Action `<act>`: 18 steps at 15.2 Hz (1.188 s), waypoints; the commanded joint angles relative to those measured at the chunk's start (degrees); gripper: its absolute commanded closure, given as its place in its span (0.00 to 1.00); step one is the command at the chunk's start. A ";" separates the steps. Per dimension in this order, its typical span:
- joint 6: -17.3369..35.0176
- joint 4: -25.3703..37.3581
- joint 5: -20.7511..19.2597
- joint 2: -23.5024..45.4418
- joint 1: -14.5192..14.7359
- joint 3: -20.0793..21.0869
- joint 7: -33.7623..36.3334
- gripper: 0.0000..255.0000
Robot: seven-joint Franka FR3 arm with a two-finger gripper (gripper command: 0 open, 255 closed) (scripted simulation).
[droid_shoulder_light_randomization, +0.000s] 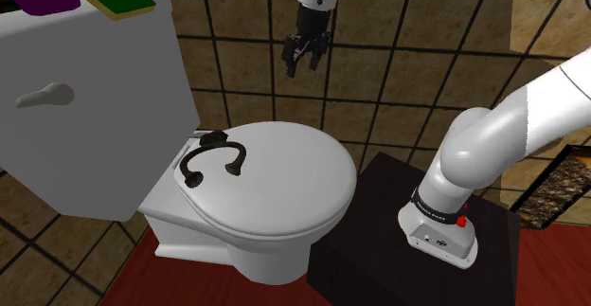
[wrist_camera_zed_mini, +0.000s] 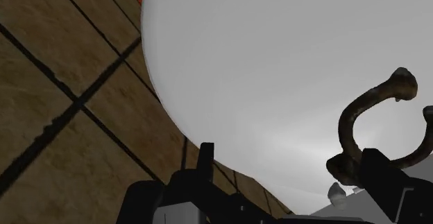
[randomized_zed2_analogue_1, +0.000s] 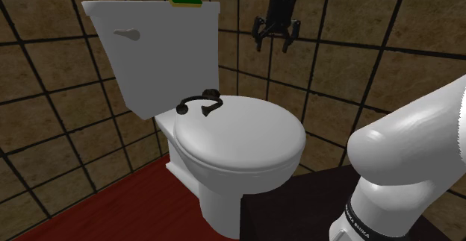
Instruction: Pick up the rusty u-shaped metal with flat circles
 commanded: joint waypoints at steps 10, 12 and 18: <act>8.57 7.42 -1.97 21.16 2.69 6.14 2.86 0.00; 9.60 9.44 -2.87 25.23 3.29 7.07 3.63 0.00; 11.55 16.76 -6.31 37.75 5.69 9.13 6.09 0.00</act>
